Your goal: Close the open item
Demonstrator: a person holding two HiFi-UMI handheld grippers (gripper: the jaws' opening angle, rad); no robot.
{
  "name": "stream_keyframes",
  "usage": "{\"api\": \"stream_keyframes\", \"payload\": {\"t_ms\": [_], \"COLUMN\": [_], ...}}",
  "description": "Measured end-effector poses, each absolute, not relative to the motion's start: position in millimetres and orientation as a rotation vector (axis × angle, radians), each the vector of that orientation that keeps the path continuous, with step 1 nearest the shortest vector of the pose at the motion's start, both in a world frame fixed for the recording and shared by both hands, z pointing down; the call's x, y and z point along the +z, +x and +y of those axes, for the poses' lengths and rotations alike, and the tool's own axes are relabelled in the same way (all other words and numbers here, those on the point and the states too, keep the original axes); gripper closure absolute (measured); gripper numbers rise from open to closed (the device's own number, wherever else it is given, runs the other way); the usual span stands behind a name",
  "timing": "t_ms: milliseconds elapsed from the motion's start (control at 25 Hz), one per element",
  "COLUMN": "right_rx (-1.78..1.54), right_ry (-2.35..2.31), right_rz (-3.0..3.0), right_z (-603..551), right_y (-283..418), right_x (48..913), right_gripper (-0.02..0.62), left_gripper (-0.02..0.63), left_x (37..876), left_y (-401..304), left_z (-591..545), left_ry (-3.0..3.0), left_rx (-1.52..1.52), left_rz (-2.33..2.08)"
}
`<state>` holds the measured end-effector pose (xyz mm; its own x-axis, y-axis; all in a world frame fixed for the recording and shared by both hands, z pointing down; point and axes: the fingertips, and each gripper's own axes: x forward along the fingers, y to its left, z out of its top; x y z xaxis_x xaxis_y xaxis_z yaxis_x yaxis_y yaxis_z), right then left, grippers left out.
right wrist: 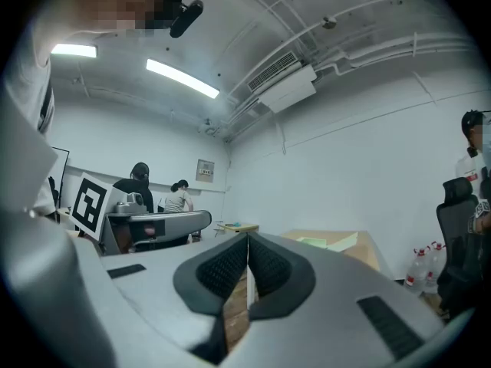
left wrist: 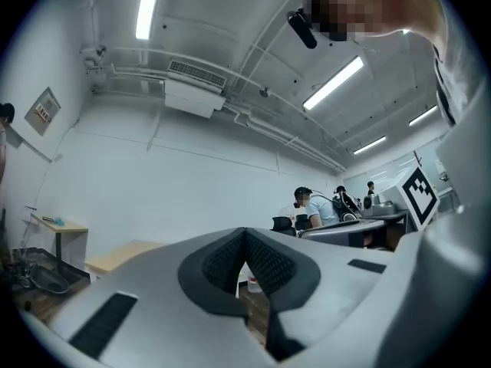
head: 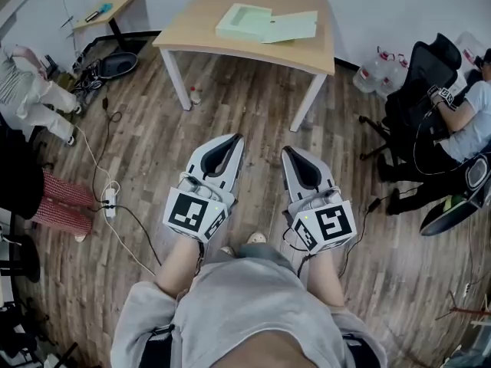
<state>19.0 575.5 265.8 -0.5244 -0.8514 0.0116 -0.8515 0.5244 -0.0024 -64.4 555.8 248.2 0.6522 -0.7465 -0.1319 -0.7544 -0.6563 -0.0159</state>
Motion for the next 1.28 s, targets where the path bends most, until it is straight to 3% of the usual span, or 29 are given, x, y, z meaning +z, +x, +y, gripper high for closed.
{"api": "stream_keyframes", "payload": {"t_ms": [1280], "right_rx": [0.068], "right_ry": [1.558], "right_rz": [-2.751], "right_z": [473], "right_y": [119], "right_x": [284], "right_gripper": [0.583], "left_gripper": [0.592], "left_x": [265], "left_y": [40], "left_z": [454], "left_ry": [-2.815], "left_rx": [0.12], "left_rz": [1.219]}}
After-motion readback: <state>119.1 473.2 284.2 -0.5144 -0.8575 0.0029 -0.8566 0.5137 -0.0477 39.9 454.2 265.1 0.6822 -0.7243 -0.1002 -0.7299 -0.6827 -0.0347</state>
